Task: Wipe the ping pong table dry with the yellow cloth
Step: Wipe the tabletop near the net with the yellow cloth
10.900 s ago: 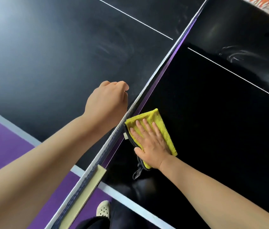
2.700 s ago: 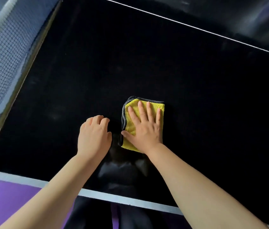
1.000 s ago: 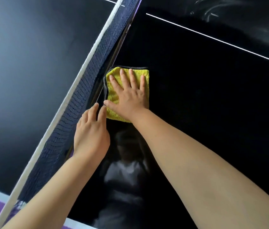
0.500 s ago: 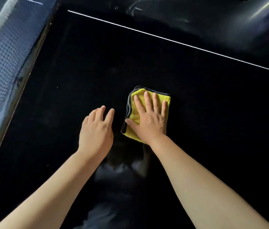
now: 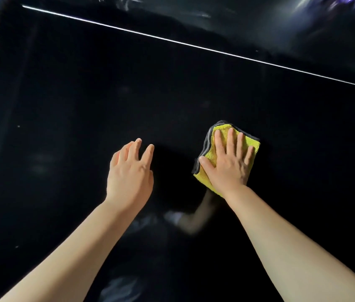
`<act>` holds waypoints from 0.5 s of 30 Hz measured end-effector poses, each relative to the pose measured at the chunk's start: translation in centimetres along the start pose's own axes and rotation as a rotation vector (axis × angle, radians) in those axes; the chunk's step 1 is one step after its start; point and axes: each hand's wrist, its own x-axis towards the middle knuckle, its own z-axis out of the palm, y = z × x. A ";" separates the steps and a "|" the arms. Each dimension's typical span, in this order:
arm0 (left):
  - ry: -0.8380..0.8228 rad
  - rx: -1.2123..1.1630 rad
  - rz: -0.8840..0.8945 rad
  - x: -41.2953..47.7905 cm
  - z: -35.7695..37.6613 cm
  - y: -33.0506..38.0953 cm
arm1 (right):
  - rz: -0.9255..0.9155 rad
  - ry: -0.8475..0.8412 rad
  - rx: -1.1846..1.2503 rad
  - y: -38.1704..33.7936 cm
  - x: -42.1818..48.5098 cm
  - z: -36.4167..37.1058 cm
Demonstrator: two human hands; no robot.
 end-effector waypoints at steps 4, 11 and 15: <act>0.017 -0.017 -0.053 0.0 -0.7 -3.2 | 0.030 0.020 0.008 -4.4 0.8 -0.9; 0.025 -0.003 -0.205 -1.1 -2.7 -12.1 | -0.204 0.060 -0.012 -18.1 3.5 -3.6; 0.039 -0.031 -0.334 -1.7 -4.1 -17.8 | -0.353 0.075 -0.005 -27.0 4.3 -5.1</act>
